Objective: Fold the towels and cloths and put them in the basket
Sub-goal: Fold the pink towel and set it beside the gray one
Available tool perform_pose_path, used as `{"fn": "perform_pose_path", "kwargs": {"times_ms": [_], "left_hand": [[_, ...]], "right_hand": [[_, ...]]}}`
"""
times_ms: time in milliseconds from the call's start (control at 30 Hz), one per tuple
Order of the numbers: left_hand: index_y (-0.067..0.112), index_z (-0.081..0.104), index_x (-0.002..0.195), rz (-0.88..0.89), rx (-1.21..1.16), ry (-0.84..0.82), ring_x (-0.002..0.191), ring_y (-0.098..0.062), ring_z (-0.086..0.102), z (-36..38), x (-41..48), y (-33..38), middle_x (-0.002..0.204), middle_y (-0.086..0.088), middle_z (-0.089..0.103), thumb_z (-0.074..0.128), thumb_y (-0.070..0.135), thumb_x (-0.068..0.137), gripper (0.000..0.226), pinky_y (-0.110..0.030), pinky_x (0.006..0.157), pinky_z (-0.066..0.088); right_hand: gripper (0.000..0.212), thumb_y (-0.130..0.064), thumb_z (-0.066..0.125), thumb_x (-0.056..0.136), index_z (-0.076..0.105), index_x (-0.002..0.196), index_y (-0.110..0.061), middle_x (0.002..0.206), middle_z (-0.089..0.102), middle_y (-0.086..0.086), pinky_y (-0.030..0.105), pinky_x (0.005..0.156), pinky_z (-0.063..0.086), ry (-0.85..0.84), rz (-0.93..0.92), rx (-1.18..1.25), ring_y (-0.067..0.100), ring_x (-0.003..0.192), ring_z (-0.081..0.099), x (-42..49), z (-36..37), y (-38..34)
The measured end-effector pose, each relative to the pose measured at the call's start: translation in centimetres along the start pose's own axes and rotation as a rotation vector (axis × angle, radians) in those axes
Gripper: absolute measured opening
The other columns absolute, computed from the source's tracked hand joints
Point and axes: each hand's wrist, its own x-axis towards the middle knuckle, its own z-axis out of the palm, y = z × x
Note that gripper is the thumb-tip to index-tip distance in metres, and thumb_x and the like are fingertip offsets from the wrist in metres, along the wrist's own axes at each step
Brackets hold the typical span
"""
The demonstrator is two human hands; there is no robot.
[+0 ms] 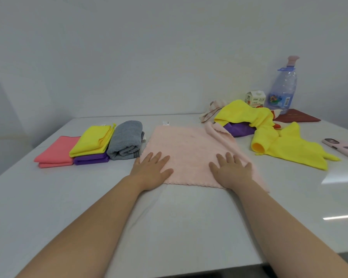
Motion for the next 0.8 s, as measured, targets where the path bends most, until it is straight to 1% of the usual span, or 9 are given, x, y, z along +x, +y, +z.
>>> {"fn": "perform_pose_path", "kwargs": {"times_ms": [100, 167, 233, 333, 400, 467, 533, 700, 800], "left_hand": [[0.037, 0.011, 0.15, -0.003, -0.02, -0.003, 0.147, -0.017, 0.002, -0.7, 0.1, 0.3, 0.16, 0.008, 0.003, 0.021, 0.061, 0.095, 0.061, -0.049, 0.117, 0.002], [0.033, 0.027, 0.146, -0.002, 0.011, 0.035, 0.142, -0.022, 0.019, -1.2, 0.4, 0.8, 0.155, 0.002, 0.022, 0.023, 0.059, 0.096, 0.057, -0.049, 0.114, 0.013], [0.025, 0.043, 0.132, 0.004, 0.135, 0.107, 0.128, -0.026, 0.038, -2.1, 1.1, 1.5, 0.137, -0.003, 0.044, 0.024, 0.055, 0.096, 0.05, -0.047, 0.107, 0.025], [0.018, 0.05, 0.119, -0.005, 0.189, 0.175, 0.114, -0.026, 0.048, -3.5, 3.0, 2.3, 0.121, -0.006, 0.055, 0.025, 0.046, 0.099, 0.043, -0.042, 0.099, 0.03], [0.016, 0.049, 0.12, -0.005, 0.156, 0.187, 0.112, -0.026, 0.051, -4.6, 4.7, 2.5, 0.119, -0.006, 0.059, 0.026, 0.039, 0.1, 0.038, -0.038, 0.093, 0.033], [0.015, 0.047, 0.128, 0.002, 0.121, 0.185, 0.113, -0.026, 0.051, -5.3, 7.0, 2.2, 0.122, -0.007, 0.058, 0.029, 0.033, 0.1, 0.038, -0.035, 0.086, 0.036], [0.014, 0.046, 0.129, 0.009, 0.09, 0.172, 0.114, -0.026, 0.049, -5.4, 9.4, 1.9, 0.124, -0.008, 0.055, 0.031, 0.028, 0.099, 0.037, -0.034, 0.085, 0.038], [0.012, 0.047, 0.119, 0.046, 0.215, 0.16, 0.109, -0.027, 0.047, -4.5, 15.0, 0.9, 0.118, -0.008, 0.053, 0.029, 0.023, 0.099, 0.029, -0.036, 0.084, 0.038], [0.012, 0.045, 0.12, 0.006, 0.205, 0.177, 0.109, -0.027, 0.047, -4.0, 18.6, -0.4, 0.121, -0.008, 0.051, 0.03, 0.019, 0.098, 0.027, -0.037, 0.085, 0.039]], "right_hand": [[0.062, -0.059, 0.013, 0.093, 0.012, 0.15, -0.032, 0.16, 0.002, -0.002, 0.059, 0.112, 0.006, 0.004, 0.003, 0.012, 0.023, 0.147, 0.003, 0.1, -0.2, 0.0], [0.062, -0.058, 0.015, 0.093, 0.016, 0.149, -0.03, 0.159, 0.009, 0.0, 0.058, 0.111, 0.01, -0.005, 0.009, 0.007, 0.024, 0.145, 0.009, 0.0, -0.2, -0.2], [0.059, -0.056, 0.019, 0.094, 0.032, 0.141, -0.023, 0.149, 0.03, 0.006, 0.054, 0.105, 0.022, 0.073, 0.015, -0.009, 0.027, 0.137, 0.026, 0.2, -0.3, -0.6], [0.046, -0.047, 0.026, 0.098, 0.05, 0.116, -0.014, 0.118, 0.056, 0.008, 0.04, 0.089, 0.038, 0.292, 0.041, -0.056, 0.028, 0.112, 0.05, 1.3, -1.2, -1.4], [0.037, -0.04, 0.029, 0.099, 0.051, 0.11, -0.012, 0.109, 0.062, 0.008, 0.035, 0.081, 0.039, 0.348, 0.04, -0.021, 0.028, 0.102, 0.056, 3.4, -2.3, -1.5], [0.03, -0.032, 0.034, 0.099, 0.05, 0.112, -0.01, 0.109, 0.062, 0.009, 0.032, 0.075, 0.038, 0.362, 0.034, 0.003, 0.028, 0.1, 0.058, 6.3, -3.5, -1.4], [0.026, -0.025, 0.038, 0.097, 0.049, 0.115, -0.008, 0.112, 0.059, 0.009, 0.031, 0.071, 0.037, 0.386, 0.01, -0.064, 0.028, 0.102, 0.056, 9.2, -4.3, -1.1], [0.026, -0.016, 0.043, 0.094, 0.049, 0.118, -0.005, 0.118, 0.052, 0.012, 0.035, 0.074, 0.04, 0.377, -0.038, -0.1, 0.03, 0.112, 0.048, 15.0, -4.8, -0.9], [0.031, -0.02, 0.045, 0.094, 0.045, 0.123, -0.009, 0.121, 0.051, 0.01, 0.034, 0.076, 0.042, 0.356, -0.041, -0.143, 0.028, 0.114, 0.047, 18.0, -4.1, -0.8]]}}
